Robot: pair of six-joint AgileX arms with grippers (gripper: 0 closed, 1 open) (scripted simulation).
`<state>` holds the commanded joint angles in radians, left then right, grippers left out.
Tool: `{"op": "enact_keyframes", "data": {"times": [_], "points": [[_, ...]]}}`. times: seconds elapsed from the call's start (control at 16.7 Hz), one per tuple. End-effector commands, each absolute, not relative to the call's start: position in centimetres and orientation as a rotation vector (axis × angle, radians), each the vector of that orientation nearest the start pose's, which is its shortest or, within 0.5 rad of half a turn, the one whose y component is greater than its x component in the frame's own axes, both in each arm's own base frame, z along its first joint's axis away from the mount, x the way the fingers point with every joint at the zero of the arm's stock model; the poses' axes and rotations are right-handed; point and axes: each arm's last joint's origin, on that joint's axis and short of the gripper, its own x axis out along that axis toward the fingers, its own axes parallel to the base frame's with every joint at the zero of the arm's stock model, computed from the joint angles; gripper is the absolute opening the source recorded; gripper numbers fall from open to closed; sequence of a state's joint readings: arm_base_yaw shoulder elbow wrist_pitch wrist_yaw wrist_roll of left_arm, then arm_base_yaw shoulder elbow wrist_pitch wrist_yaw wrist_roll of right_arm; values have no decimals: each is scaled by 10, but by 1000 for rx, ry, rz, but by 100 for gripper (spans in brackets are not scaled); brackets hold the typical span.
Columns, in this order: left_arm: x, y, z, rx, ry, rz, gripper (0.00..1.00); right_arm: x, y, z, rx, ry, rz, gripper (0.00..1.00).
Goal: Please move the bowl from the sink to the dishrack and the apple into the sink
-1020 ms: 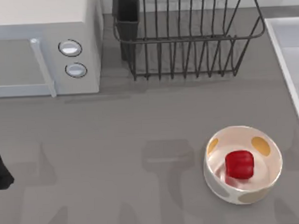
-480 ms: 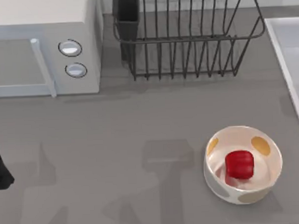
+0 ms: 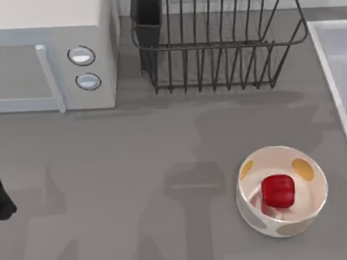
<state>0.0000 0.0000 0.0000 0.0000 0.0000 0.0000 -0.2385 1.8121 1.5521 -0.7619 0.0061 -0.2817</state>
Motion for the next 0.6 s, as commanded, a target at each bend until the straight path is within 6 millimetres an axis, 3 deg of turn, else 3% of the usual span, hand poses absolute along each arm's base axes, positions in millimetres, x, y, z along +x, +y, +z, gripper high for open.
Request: {"op": "enact_keyframes", "data": {"times": [0.3, 0.6], "points": [[106, -1, 160, 0, 0, 0, 100, 443, -134, 207, -92, 1287, -35, 100], [106, -1, 160, 0, 0, 0, 100, 468, -167, 162, -28, 1430, -11, 100]]}}
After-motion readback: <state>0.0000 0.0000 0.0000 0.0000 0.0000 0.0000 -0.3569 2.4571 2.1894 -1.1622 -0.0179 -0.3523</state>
